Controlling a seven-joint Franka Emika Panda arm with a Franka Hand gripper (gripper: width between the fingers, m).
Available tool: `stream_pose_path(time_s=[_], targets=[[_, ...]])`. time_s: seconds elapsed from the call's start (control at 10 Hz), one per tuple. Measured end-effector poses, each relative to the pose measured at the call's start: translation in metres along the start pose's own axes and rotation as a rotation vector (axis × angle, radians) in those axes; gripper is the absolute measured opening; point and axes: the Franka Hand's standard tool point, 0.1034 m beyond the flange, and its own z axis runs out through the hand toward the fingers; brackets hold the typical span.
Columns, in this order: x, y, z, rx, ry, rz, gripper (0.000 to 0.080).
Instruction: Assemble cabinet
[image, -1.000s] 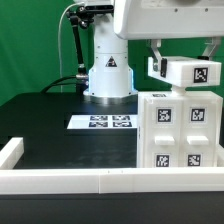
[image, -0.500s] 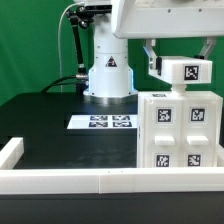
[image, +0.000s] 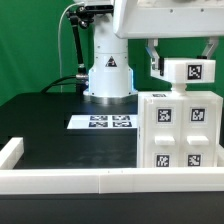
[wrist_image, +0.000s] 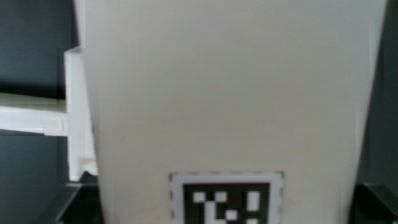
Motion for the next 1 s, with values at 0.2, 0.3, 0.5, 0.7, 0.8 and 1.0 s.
stream_pose_path(time_s=[0.2,0.3,0.5,0.7,0.8,1.0], targets=[[0.0002,0.0002,-0.0001,-0.001,0.016,0.000,0.0563],[-0.0022,0.0003,-0.0001,0.000,0.016,0.001,0.0563],[-0.0043,0.0002,-0.0001,0.000,0.023,0.001,0.0563],[-0.0028,-0.0040,0.0033,-0.001,0.035,-0.001,0.0563],[-0.0032,-0.0061,0.0052,-0.001,0.033,-0.003,0.0563],[-0.0033,-0.0063,0.0057,-0.002,0.032,-0.005,0.0563]])
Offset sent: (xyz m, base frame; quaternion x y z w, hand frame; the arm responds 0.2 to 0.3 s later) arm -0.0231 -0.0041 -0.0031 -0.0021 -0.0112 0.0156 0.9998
